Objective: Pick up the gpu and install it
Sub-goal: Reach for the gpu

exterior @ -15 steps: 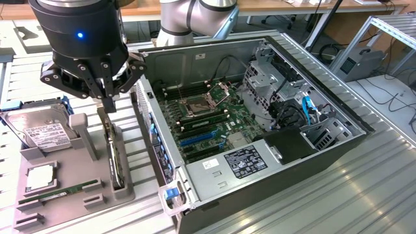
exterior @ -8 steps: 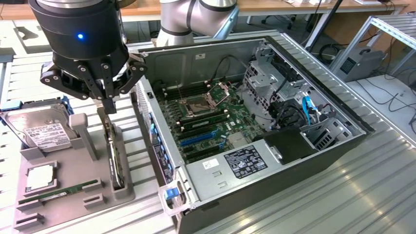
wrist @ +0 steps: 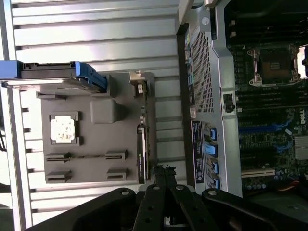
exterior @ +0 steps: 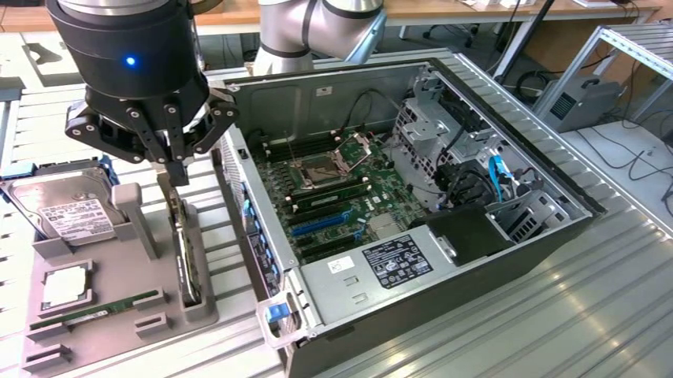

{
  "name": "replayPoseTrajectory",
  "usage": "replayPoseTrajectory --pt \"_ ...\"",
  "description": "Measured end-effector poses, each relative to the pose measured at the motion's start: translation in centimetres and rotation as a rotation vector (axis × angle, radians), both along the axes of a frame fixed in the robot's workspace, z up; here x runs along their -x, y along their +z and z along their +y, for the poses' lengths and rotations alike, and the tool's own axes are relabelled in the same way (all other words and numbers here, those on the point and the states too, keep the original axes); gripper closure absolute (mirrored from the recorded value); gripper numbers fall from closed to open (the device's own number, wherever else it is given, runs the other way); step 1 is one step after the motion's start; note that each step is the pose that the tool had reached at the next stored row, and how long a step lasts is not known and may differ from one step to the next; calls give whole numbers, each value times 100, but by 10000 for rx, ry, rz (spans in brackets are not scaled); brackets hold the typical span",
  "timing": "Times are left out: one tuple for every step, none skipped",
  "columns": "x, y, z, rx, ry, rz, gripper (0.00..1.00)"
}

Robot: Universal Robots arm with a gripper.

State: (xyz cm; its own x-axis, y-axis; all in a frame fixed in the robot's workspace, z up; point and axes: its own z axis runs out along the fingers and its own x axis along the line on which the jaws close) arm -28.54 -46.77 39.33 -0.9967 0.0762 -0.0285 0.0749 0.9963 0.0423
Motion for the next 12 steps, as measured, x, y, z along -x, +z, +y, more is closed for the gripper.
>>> replayPoseTrajectory --pt "0 0 -3 0 0 0 89" --pt "0 0 -6 0 0 0 89" --pt "0 0 -10 1 0 0 89" --pt "0 0 -13 1 0 0 89" --pt "0 0 -15 1 -1 0 89" --pt "0 0 -18 1 0 0 89" --pt "0 0 -22 1 0 0 89" --pt "0 0 -25 1 0 1 89" --pt "0 0 -27 2 0 0 89" --pt "0 0 -31 1 0 0 89" --pt "0 0 -33 2 0 1 89" --pt "0 0 -36 2 0 1 89"
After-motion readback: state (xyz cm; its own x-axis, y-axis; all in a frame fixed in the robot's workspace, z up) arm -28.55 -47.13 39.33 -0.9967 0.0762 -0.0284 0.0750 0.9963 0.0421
